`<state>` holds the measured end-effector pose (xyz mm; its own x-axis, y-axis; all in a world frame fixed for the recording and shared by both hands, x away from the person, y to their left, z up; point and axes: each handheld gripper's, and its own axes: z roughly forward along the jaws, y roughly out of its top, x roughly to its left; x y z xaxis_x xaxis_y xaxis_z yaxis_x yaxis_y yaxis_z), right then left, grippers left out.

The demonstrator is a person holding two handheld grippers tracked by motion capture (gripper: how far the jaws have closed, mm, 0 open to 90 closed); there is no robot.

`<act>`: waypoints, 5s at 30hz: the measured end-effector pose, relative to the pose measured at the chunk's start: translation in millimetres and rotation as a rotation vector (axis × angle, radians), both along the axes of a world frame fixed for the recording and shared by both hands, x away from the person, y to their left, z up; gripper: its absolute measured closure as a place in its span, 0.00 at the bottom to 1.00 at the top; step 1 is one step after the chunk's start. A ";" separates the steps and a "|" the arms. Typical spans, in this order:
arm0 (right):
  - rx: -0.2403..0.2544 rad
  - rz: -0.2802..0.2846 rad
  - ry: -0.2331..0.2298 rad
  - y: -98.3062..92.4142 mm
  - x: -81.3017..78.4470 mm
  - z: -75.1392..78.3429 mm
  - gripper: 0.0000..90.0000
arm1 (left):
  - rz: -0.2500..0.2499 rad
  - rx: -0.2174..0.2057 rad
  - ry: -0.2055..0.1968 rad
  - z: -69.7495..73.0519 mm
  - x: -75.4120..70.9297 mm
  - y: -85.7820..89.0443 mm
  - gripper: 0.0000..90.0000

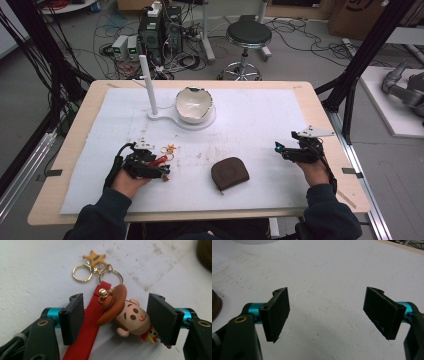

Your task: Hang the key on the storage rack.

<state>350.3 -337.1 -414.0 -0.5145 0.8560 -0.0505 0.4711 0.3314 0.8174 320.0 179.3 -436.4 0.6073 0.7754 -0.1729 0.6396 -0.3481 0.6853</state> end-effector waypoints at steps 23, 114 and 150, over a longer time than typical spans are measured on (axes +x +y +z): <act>0.003 0.003 0.009 -0.2 0.3 -1.1 0.24 | 0.056 -0.133 0.008 -5.8 6.6 3.3 0.57; 0.029 0.014 0.001 -0.2 2.2 1.7 0.24 | 0.256 -0.551 -0.297 124.8 116.0 104.2 0.63; 0.030 -0.030 0.006 -0.6 4.0 1.0 0.24 | 0.140 -0.255 -0.459 26.0 31.5 78.6 0.24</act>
<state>354.3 -337.7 -413.0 -0.4885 0.8723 -0.0210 0.4859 0.2920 0.8238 351.6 257.9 -410.4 0.5589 0.8222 -0.1077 0.2834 -0.0673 0.9566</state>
